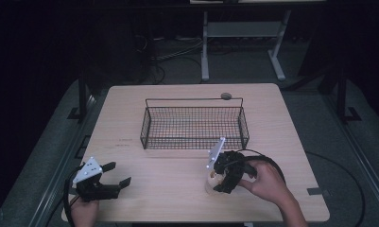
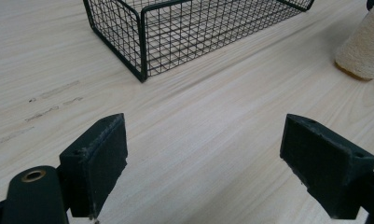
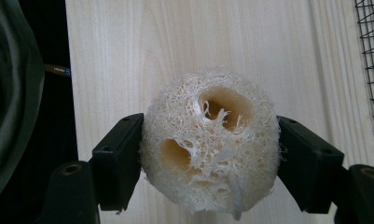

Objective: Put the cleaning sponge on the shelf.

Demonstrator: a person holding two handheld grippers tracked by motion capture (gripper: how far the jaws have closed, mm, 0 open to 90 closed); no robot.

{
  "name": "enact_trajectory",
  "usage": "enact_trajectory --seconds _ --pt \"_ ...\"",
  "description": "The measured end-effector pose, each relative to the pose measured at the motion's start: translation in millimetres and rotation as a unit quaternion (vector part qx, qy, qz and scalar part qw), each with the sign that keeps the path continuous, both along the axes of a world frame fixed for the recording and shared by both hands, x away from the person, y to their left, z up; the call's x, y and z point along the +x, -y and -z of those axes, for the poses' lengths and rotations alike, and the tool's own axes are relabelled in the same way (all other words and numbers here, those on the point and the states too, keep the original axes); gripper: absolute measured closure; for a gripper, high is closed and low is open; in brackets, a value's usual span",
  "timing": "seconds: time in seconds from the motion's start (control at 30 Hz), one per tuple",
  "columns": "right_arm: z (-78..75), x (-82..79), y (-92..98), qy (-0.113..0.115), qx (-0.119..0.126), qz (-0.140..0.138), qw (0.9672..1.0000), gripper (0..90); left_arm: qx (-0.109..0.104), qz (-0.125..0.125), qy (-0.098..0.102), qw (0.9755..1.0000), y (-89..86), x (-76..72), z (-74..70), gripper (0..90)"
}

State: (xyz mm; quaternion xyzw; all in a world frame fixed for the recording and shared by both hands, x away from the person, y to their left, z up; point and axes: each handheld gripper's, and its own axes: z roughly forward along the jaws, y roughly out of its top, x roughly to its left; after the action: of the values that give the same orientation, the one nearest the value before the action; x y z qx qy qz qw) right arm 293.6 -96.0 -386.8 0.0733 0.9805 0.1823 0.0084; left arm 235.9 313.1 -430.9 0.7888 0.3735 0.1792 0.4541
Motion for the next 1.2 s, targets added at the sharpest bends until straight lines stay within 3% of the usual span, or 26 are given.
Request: enact_trajectory --seconds 1.0,1.2 --pt "-39.7 28.9 -3.0 -0.007 0.012 -0.014 0.9998 28.4 0.003 0.001 -0.002 1.0000 0.1 0.6 0.2 13.7" --pt "-44.1 35.6 0.5 -0.012 0.027 -0.007 0.9995 28.4 0.001 0.001 -0.002 1.0000 0.0 1.1 0.9 13.7"
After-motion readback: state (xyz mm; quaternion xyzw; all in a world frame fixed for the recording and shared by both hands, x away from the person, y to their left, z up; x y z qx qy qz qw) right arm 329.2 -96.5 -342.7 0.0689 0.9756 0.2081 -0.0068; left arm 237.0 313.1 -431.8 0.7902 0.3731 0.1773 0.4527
